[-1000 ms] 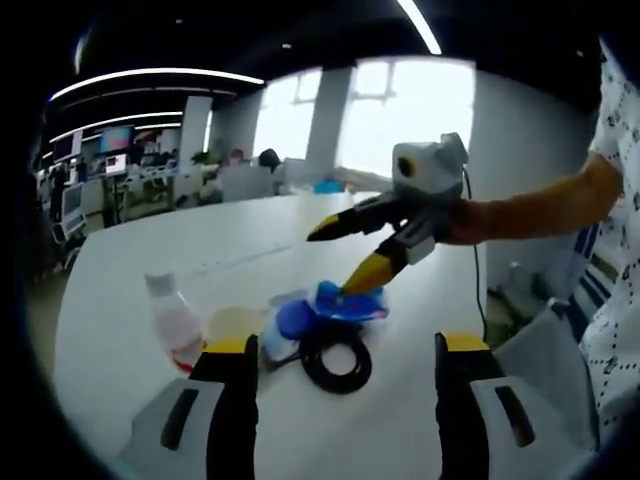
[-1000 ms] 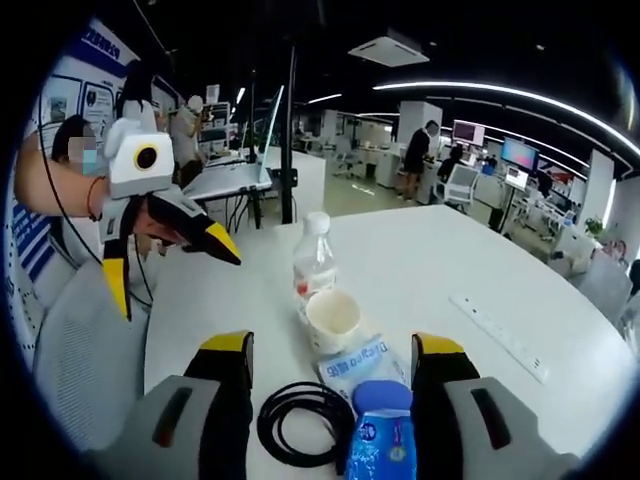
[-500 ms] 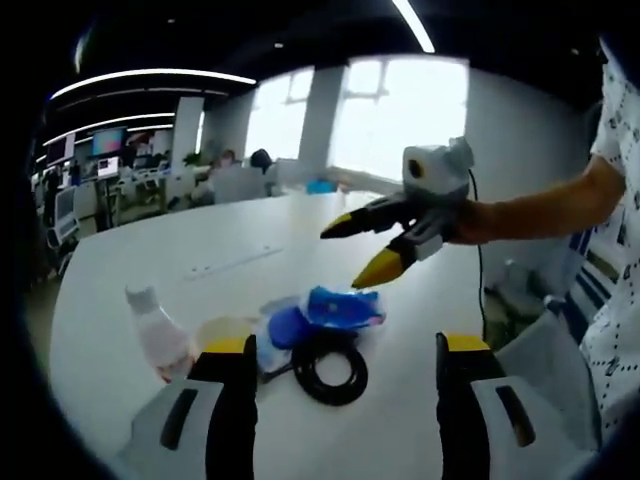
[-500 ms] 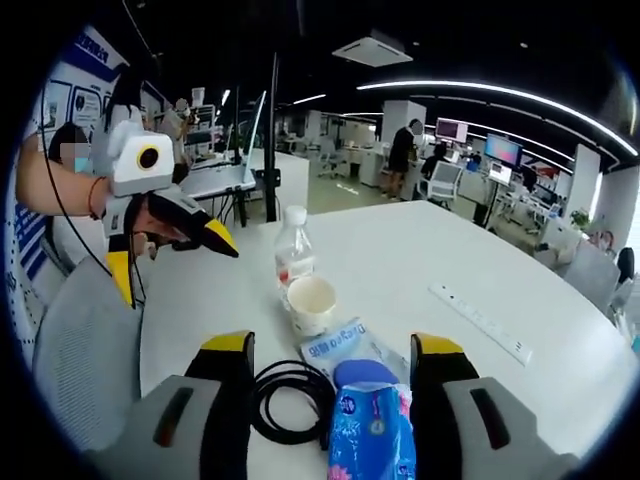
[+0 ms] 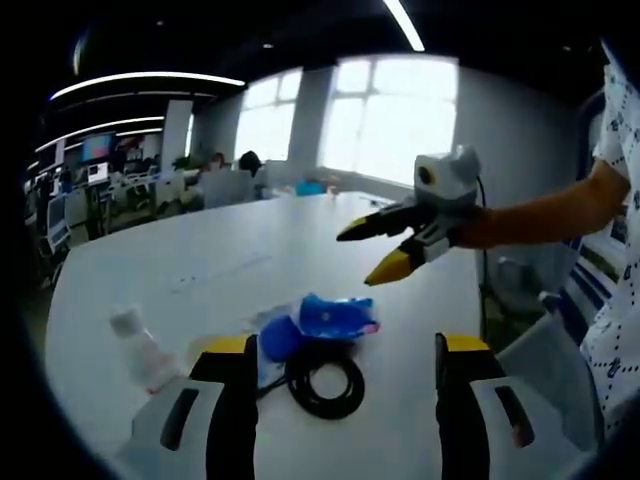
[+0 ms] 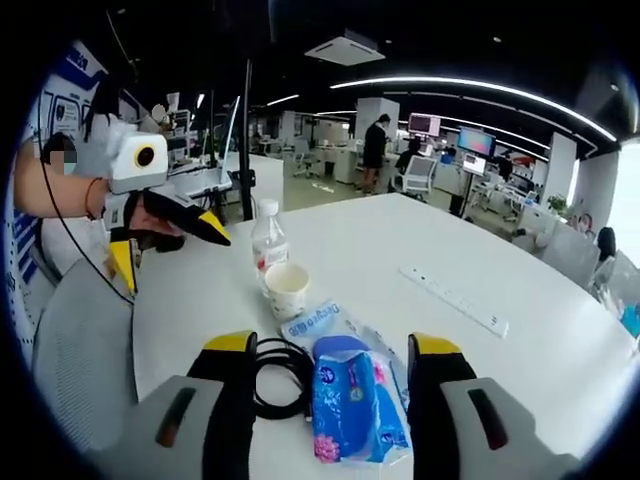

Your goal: Arrange the tabletop items into an orderly group along one side of the table until the central work area is clear of visible clutter.

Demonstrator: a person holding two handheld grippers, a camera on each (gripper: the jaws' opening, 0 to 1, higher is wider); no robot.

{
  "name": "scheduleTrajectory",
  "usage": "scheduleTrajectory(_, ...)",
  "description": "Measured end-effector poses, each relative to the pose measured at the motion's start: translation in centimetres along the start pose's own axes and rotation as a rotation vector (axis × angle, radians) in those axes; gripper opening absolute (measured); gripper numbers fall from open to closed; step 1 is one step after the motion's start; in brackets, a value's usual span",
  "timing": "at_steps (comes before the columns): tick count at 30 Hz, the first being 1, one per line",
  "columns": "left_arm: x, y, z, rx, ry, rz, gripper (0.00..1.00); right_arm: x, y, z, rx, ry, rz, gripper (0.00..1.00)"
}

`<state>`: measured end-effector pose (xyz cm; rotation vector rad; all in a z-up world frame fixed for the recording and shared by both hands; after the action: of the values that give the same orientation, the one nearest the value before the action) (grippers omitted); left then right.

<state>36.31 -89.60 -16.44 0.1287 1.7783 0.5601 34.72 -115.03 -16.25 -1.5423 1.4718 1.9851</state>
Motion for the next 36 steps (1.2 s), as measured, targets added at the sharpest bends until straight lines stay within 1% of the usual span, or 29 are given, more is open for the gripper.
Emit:
scheduleTrajectory(7, -0.5, -0.9, 0.0, 0.019, -0.014, 0.000, 0.68, 0.7, 1.0, -0.6, 0.035, -0.027, 0.001, 0.58)
scheduleTrajectory(20, -1.9, -2.7, 0.0, 0.054, -0.038, -0.012, 0.67, 1.9, 2.5, -1.1, 0.092, -0.084, -0.003, 0.56)
scheduleTrajectory(23, -2.1, -3.3, 0.1, 0.060, -0.042, -0.011, 0.67, 2.5, 3.0, -1.3, 0.114, -0.098, 0.004, 0.56)
scheduleTrajectory(30, -2.8, -4.3, 0.0, 0.079, -0.055, -0.016, 0.67, 3.4, 4.2, -1.7, 0.165, -0.143, -0.003, 0.55)
scheduleTrajectory(36, -3.5, -5.3, -0.1, 0.099, -0.068, -0.021, 0.66, 4.2, 5.0, -1.8, 0.194, -0.172, -0.004, 0.54)
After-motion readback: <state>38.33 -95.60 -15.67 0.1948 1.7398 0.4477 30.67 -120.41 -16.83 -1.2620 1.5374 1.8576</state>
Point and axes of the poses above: the point that each gripper's makers call its tool centre point, and the gripper's own axes: y roughly backward along the fingers, z roughly to its left, x roughly out of its underside, the point moved 9 cm from there along y, roughly backward along the fingers, and after that the axes turned 6 degrees about z, right-handed, at the moved point
